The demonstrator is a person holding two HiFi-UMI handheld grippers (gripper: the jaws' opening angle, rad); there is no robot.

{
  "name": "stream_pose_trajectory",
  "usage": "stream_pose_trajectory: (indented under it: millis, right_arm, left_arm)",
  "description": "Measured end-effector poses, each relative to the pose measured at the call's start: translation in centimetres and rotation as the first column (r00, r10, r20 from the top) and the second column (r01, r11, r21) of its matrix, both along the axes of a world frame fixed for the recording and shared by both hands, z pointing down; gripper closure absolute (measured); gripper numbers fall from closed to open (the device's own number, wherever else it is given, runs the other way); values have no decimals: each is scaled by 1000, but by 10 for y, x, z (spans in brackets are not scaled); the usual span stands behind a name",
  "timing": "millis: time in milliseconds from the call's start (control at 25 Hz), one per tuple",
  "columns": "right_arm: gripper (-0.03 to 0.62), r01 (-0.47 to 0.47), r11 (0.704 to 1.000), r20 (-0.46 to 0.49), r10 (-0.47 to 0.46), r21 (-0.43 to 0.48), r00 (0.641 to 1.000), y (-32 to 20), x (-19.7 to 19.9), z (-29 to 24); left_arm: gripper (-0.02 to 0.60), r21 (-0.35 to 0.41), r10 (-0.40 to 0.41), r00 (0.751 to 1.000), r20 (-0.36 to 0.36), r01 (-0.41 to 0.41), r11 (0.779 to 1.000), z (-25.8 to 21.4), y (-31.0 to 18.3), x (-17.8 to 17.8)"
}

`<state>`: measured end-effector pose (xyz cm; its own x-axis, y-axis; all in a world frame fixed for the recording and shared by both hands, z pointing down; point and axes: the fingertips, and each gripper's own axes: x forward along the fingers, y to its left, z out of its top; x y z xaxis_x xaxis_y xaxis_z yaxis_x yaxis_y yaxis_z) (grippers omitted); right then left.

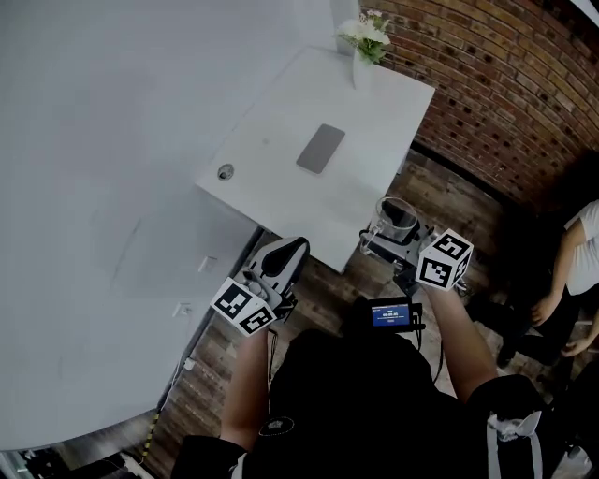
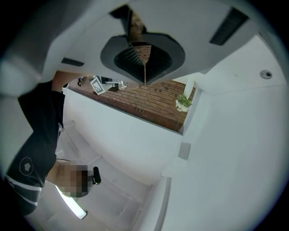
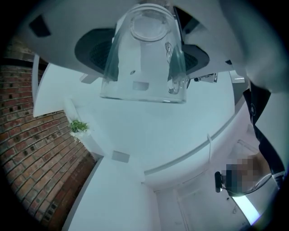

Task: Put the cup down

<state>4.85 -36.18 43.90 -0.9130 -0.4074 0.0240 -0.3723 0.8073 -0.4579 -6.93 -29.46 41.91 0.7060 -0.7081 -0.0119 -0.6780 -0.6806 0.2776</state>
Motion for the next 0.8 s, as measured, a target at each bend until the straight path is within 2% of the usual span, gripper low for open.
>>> stream_pose_trajectory:
  millis: [200, 360, 640, 800]
  right_arm:
    - [189, -1, 1000, -7, 1, -16, 1000, -20, -9, 6]
    - [189, -36, 999, -10, 36, -13, 999, -31, -19, 8]
    - [189, -75, 997, -18, 76, 20, 997, -40, -43, -7]
    - [189, -67, 997, -21, 67, 30, 998, -36, -54, -10]
  left_arm:
    - [573, -19, 17, 1000, 3, -17, 1000, 7, -24, -3]
    - [572, -23, 52, 999, 9, -51, 998, 14, -41, -14]
    - [572, -14, 79, 997, 19, -78, 997, 10, -63, -34]
    - [572, -11, 91, 996, 17, -91, 996, 8, -65, -38]
